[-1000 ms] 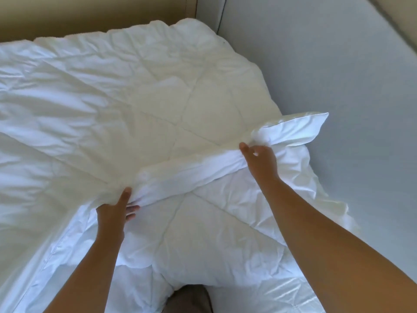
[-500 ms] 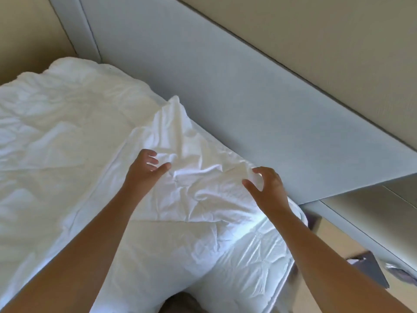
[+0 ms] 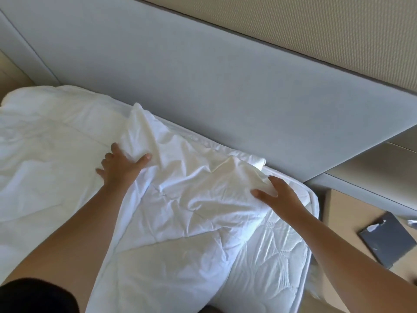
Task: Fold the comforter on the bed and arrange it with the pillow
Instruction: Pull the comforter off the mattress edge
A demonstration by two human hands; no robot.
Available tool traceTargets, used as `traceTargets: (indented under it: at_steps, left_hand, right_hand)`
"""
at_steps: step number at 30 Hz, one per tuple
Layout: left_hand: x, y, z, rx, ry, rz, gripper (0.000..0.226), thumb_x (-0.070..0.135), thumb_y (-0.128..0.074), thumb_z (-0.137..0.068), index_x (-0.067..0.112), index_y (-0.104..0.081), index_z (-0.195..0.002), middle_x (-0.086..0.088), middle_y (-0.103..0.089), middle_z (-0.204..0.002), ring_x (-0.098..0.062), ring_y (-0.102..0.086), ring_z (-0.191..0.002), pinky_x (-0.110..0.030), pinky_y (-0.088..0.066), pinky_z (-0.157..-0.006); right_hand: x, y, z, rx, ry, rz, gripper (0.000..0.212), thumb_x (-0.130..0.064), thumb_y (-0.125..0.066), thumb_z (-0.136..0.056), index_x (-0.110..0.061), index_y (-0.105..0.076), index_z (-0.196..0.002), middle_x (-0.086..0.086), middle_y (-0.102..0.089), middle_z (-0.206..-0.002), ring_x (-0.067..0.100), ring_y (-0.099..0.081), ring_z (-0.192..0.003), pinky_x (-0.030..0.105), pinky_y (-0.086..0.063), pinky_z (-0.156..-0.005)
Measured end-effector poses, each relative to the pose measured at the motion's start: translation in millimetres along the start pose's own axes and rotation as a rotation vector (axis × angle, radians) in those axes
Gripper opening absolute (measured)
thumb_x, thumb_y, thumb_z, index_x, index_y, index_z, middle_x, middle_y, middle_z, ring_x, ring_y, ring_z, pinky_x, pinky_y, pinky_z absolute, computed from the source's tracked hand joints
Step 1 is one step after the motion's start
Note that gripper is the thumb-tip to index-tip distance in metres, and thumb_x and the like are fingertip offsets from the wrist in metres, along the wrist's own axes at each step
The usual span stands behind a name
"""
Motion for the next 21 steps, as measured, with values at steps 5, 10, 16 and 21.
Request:
traceTargets:
  at_steps: [5,10,16,21]
  left_hand:
    - [5.6,10.6,9.4,-0.046,-0.107,0.125,0.073,0.074,-0.068,-0.074,0.008,-0.062,-0.105,-0.014,-0.069,-0.108,-0.039,-0.062,-0.107,-0.04,-0.047,-0.083]
    - [18.3,51.9,8.0,0.125,-0.268,0.074,0.078,0.081,-0.06,-0.073,0.005,-0.056,-0.088,-0.023,-0.068,-0.097,-0.046,-0.062,-0.098,-0.043,-0.045,-0.076]
    - [46.3,94.3,-5.6,0.27,-0.337,0.128,0.081,0.078,-0.057,-0.071,0.001,-0.054,-0.093,-0.029,-0.065,-0.098,-0.05,-0.06,-0.098,-0.051,-0.048,-0.08]
    - [40.0,67.1,-12.2,0.167,-0.221,0.078,0.08,0.069,-0.065,-0.08,-0.002,-0.05,-0.112,-0.031,-0.063,-0.109,-0.051,-0.059,-0.105,-0.051,-0.047,-0.085]
  right_hand:
    - [1.3,7.7,1.8,0.081,0.014,0.075,0.038,-0.061,-0.054,-0.08,-0.026,-0.062,-0.07,-0.007,-0.056,-0.059,0.006,-0.051,-0.058,0.014,-0.039,-0.052]
    - [-2.5,45.7,-2.2,0.278,0.037,0.163,0.054,-0.053,-0.062,-0.084,-0.013,-0.038,-0.057,0.001,-0.04,-0.052,0.021,-0.041,-0.053,0.03,-0.028,-0.048]
    - [-27.3,84.4,-14.5,0.404,0.143,0.115,0.044,-0.036,-0.074,-0.088,-0.001,-0.051,-0.075,0.004,-0.053,-0.077,0.024,-0.051,-0.067,0.035,-0.036,-0.058]
    - [-23.3,68.9,-28.6,0.34,0.061,0.18,0.04,-0.042,-0.07,-0.089,-0.013,-0.048,-0.074,0.008,-0.055,-0.092,0.027,-0.055,-0.081,0.034,-0.038,-0.069]
Point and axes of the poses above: each hand's wrist, its own z-axis away from the middle knuckle, its own y-axis out of the back of the hand, x = y × z, the point moved 1 cm from there along -z, towards the middle knuckle
